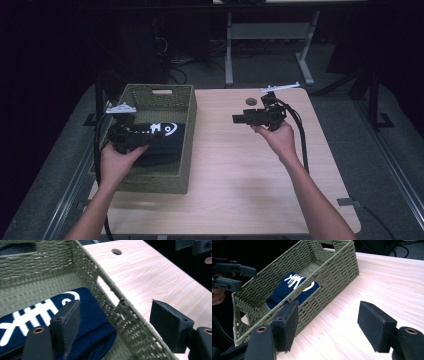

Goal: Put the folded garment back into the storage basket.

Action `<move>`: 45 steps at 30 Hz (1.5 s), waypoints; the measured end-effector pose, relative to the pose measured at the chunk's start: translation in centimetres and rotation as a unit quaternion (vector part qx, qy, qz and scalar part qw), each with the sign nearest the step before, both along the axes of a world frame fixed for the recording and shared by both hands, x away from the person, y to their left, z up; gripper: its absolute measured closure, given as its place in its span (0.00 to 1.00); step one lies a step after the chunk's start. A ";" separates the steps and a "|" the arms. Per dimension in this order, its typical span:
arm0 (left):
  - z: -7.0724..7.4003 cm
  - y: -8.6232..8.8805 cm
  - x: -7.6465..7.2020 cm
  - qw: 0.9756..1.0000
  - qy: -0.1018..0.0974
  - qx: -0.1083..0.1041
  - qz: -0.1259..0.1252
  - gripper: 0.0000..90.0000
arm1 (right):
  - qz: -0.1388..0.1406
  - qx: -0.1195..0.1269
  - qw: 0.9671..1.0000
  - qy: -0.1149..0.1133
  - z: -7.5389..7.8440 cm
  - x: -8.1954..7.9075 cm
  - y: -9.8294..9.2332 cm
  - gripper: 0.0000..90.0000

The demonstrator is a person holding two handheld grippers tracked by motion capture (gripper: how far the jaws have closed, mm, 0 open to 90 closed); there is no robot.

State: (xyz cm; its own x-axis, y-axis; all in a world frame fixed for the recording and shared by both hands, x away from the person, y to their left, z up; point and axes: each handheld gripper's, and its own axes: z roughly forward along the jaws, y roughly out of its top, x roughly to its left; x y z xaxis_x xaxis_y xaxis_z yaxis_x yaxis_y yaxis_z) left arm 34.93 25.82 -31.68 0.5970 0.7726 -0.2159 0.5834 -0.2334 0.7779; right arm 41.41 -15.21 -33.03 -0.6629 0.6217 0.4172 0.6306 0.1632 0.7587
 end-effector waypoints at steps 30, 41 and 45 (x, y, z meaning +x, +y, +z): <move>-0.2 -7.5 0.1 0.999 -0.016 -0.011 -0.051 0.24 | -0.036 0.002 0.999 0.006 -1.2 -1.9 -6.0 0.35; -0.4 -10.7 -0.4 0.996 -0.023 0.000 -0.082 0.23 | -0.045 0.002 0.999 0.009 -1.8 -2.5 -7.8 0.35; -0.4 -11.9 -0.7 0.995 -0.027 0.004 -0.094 0.23 | -0.046 0.001 0.999 0.010 -2.0 -2.6 -8.1 0.35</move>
State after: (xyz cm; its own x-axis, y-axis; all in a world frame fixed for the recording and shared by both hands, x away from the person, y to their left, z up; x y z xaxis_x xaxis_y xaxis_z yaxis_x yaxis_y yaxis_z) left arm 34.21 13.94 -32.10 0.7417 0.6478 -0.1741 0.4867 -0.3411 0.8042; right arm 38.85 -23.26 -34.99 -0.5950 0.6781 0.4315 0.6577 0.1023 0.7463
